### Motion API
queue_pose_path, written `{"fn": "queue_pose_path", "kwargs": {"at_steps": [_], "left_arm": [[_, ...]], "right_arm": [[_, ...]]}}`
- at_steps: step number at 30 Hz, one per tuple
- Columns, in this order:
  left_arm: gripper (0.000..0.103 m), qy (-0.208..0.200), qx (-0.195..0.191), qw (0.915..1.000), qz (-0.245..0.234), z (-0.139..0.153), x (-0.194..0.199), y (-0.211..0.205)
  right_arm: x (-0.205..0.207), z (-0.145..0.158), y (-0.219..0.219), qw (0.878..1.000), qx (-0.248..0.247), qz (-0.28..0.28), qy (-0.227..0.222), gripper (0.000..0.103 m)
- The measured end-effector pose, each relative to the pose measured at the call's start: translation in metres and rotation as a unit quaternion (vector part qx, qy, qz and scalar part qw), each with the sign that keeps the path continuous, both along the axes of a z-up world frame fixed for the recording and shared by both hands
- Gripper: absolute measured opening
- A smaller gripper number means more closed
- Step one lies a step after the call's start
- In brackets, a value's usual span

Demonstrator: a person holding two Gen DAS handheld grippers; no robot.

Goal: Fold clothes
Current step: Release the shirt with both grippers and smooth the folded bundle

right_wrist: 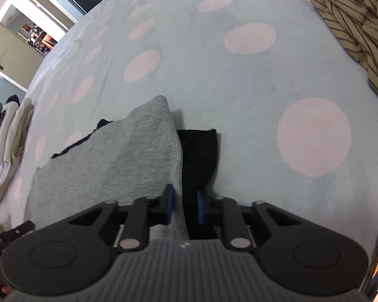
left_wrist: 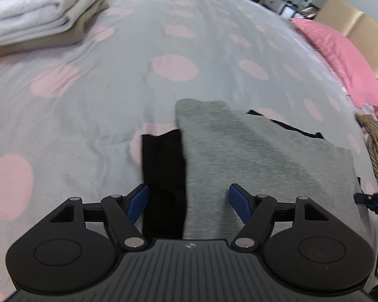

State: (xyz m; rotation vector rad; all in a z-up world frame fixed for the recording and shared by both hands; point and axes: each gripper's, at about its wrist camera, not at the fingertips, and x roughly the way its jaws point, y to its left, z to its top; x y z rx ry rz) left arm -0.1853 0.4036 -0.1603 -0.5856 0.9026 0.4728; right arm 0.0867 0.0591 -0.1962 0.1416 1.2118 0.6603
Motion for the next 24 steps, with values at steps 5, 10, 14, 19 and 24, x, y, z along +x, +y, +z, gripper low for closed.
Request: {"fn": "queue_pose_path", "kwargs": {"at_steps": [5,10,14,19,24], "left_arm": [[0.06,0.004,-0.008,1.0,0.004,0.006,-0.003,0.005],[0.06,0.006,0.009,0.9998,-0.015,0.015,-0.001,0.0],[0.06,0.01,0.008,0.9994,-0.032,0.017,-0.002,-0.003],[0.048,-0.011,0.0,0.9986,-0.053,0.02,-0.009,-0.004],[0.031,-0.031,-0.017,0.9977,-0.059,0.018,-0.016,0.001]], "right_arm": [[-0.008,0.018,0.003,1.0,0.008,-0.001,-0.007,0.016],[-0.021,0.05,0.018,1.0,0.025,0.015,-0.011,0.015],[-0.038,0.077,0.046,0.998,0.037,0.045,-0.017,0.015],[-0.059,0.096,0.088,0.995,0.059,0.076,0.002,0.015],[-0.084,0.102,0.138,0.99,0.077,0.116,0.025,0.015]]}}
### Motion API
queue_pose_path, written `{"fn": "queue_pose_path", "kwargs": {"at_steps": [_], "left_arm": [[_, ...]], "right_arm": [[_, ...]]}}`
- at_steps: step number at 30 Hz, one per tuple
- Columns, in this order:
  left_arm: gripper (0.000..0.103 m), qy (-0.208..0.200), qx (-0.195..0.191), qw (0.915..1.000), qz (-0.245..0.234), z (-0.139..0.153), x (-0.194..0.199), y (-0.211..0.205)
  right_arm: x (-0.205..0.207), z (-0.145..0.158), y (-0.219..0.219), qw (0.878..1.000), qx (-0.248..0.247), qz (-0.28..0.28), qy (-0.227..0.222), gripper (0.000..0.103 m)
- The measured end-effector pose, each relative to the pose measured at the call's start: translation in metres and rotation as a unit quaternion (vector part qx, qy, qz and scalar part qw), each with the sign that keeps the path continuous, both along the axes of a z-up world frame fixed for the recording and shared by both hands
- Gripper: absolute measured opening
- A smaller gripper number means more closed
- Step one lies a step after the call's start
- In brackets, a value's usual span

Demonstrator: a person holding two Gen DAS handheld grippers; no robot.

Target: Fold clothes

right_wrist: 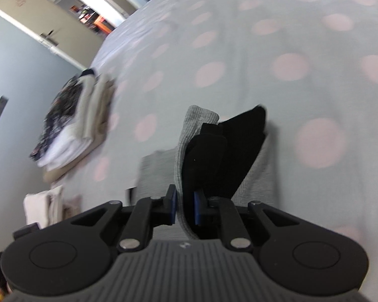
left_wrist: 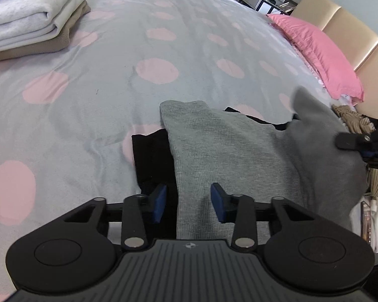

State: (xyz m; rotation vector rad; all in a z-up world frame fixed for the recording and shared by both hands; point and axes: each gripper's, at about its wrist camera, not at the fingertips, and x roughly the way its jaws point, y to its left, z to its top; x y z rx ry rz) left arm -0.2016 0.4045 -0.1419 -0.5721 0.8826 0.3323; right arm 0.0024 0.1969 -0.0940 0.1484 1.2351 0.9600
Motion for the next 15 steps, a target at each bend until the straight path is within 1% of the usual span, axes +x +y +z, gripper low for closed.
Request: {"fn": "queue_pose_path", "kwargs": {"at_steps": [4,7,11,15], "left_arm": [[0.027,-0.006,-0.005,1.0,0.005,-0.001,-0.004,0.005],[0.027,-0.005,-0.005,0.9999,0.014,-0.001,-0.008,0.01],[0.027,-0.009,-0.008,0.9996,0.024,-0.001,-0.012,0.016],[0.027,-0.008,-0.008,0.9995,0.029,-0.001,-0.014,0.019]], "right_arm": [[-0.025,-0.001,0.042,0.999,0.006,0.041,0.01,0.015],[-0.043,-0.007,0.071,0.998,0.007,0.066,0.02,0.015],[-0.054,-0.021,0.105,0.997,-0.002,0.076,0.024,0.015],[-0.058,-0.041,0.13,0.996,-0.023,0.08,0.026,0.015]]}}
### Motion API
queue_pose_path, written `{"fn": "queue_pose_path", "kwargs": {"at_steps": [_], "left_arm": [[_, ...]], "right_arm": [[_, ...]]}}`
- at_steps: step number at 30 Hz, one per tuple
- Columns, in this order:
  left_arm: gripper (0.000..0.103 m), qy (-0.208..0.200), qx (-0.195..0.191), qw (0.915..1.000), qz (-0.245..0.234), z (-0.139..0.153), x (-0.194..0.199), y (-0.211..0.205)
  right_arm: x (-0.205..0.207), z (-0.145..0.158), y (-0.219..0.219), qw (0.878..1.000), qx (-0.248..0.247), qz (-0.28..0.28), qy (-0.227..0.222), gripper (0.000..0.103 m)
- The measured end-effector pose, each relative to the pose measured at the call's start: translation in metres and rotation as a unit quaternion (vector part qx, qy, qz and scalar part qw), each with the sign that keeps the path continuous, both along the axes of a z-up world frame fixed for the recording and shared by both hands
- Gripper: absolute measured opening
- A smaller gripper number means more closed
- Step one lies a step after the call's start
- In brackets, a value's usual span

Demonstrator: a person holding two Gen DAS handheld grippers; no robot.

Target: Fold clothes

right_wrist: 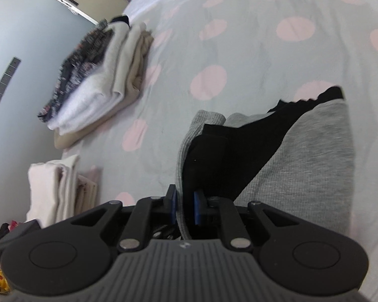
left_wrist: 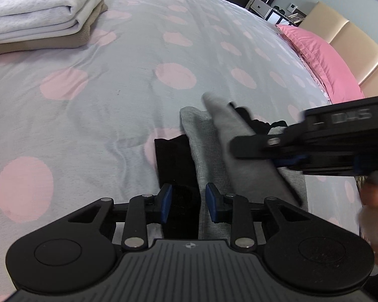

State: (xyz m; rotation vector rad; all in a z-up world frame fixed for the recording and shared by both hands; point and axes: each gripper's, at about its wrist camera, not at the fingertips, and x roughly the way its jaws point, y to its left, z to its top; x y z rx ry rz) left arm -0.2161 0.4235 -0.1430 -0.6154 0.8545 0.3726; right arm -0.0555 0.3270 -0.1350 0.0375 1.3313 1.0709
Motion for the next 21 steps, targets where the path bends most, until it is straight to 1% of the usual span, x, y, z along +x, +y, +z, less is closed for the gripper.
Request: {"fn": "queue_pose_path", "kwargs": {"at_steps": [5,7,8,9,11,13,14,17,20,21], "left_arm": [[0.027,0.01,0.0,0.9999,0.011,-0.003,-0.002,0.005],[0.027,0.013,-0.001,0.9998,0.013,-0.004,-0.002,0.006],[0.027,0.014,-0.001,0.9998,0.014,-0.004,-0.002,0.006],[0.027,0.015,-0.001,0.9998,0.013,-0.004,-0.002,0.006],[0.027,0.018,0.001,0.9998,0.009,-0.002,-0.001,0.004],[0.027,0.022,0.006,0.9997,0.004,0.001,0.0,0.001],[0.027,0.024,0.008,0.9997,0.002,0.002,0.001,-0.001],[0.027,0.031,0.012,0.9995,-0.003,0.007,0.003,-0.004],[0.027,0.043,0.026,0.9987,-0.008,0.011,0.005,-0.009],[0.027,0.047,0.03,0.9984,-0.009,0.012,0.005,-0.011]], "right_arm": [[-0.003,-0.02,0.014,1.0,-0.025,0.011,-0.009,0.015],[-0.006,-0.024,0.017,0.999,-0.032,0.017,-0.019,0.017],[-0.007,-0.023,0.017,0.999,-0.033,0.019,-0.023,0.02],[-0.008,-0.022,0.017,0.999,-0.032,0.021,-0.026,0.024],[-0.011,-0.015,0.014,0.999,-0.027,0.027,-0.036,0.028],[-0.014,-0.003,0.008,0.997,-0.021,0.034,-0.06,0.032],[-0.016,0.003,0.005,0.996,-0.02,0.036,-0.073,0.037],[-0.018,0.016,-0.007,0.993,-0.024,0.037,-0.106,0.037],[-0.014,0.021,-0.028,0.992,-0.031,0.028,-0.12,0.036],[-0.013,0.021,-0.035,0.991,-0.033,0.023,-0.124,0.034]]}}
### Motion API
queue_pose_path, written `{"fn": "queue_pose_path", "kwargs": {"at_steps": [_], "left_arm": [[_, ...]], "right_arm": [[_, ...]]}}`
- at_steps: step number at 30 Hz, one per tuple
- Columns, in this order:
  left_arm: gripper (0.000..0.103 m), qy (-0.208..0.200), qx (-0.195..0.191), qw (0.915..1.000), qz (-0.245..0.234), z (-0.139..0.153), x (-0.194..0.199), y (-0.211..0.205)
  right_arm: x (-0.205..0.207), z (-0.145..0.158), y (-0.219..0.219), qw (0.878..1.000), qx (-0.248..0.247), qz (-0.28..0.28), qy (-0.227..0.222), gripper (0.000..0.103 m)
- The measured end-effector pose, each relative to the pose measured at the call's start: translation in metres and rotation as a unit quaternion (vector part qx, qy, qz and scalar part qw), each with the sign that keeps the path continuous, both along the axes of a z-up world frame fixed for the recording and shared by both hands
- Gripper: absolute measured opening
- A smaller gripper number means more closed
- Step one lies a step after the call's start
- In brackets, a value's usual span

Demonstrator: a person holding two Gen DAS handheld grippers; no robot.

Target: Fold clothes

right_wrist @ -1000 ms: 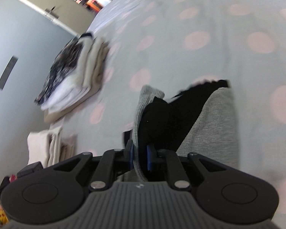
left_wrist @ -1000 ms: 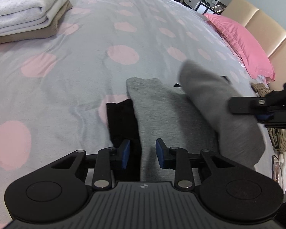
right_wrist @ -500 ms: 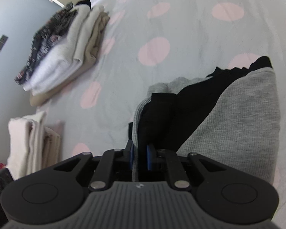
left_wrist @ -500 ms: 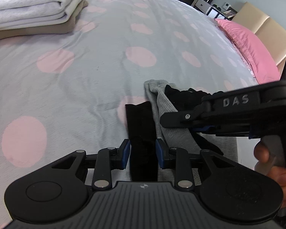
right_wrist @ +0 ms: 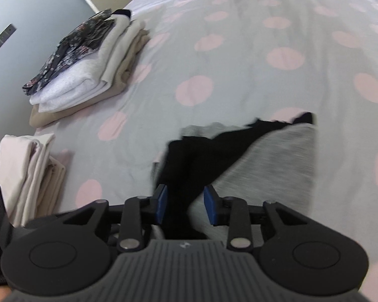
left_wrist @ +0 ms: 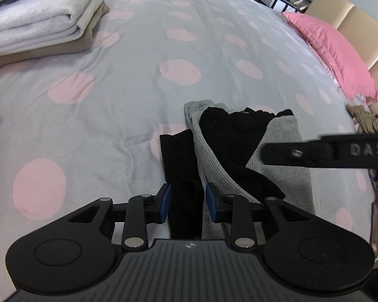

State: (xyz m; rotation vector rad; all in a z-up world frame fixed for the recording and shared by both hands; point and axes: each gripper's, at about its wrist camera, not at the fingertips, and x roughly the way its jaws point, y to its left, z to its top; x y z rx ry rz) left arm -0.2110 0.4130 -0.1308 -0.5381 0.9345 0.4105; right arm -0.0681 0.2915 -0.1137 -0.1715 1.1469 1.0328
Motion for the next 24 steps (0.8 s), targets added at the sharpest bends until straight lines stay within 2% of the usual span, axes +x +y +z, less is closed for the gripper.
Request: {"fn": "queue_pose_path", "kwargs": {"at_steps": [3,7,10,12,14,20,22,24], "left_arm": [[0.027,0.011,0.0,0.9999,0.0,0.001,0.0,-0.002],[0.027,0.017,0.002,0.9998,-0.008,0.004,-0.002,-0.006],[0.027,0.015,0.006,0.9998,-0.012,0.008,-0.004,-0.009],[0.027,0.012,0.006,0.9998,-0.013,0.011,-0.007,-0.011],[0.027,0.009,0.006,0.9999,-0.013,0.014,-0.009,-0.012],[0.029,0.005,0.005,0.9999,-0.011,0.018,-0.015,-0.012],[0.03,0.006,0.006,0.9999,-0.013,0.018,-0.016,-0.013],[0.03,0.008,0.006,0.9998,-0.016,0.018,-0.017,-0.014]], "right_arm": [[0.005,-0.004,-0.025,1.0,-0.012,-0.015,-0.016,0.027],[0.009,-0.016,-0.061,0.998,-0.037,-0.043,-0.031,0.026],[0.009,-0.027,-0.088,0.997,-0.028,-0.074,0.014,0.027],[0.007,-0.028,-0.102,0.995,-0.007,-0.09,0.042,0.035],[0.003,-0.028,-0.114,0.993,0.014,-0.103,0.063,0.038],[-0.008,-0.032,-0.123,0.99,0.039,-0.11,0.078,0.042],[-0.013,-0.037,-0.117,0.993,0.034,-0.095,0.06,0.038],[-0.017,-0.041,-0.114,0.995,0.035,-0.079,0.046,0.016]]}}
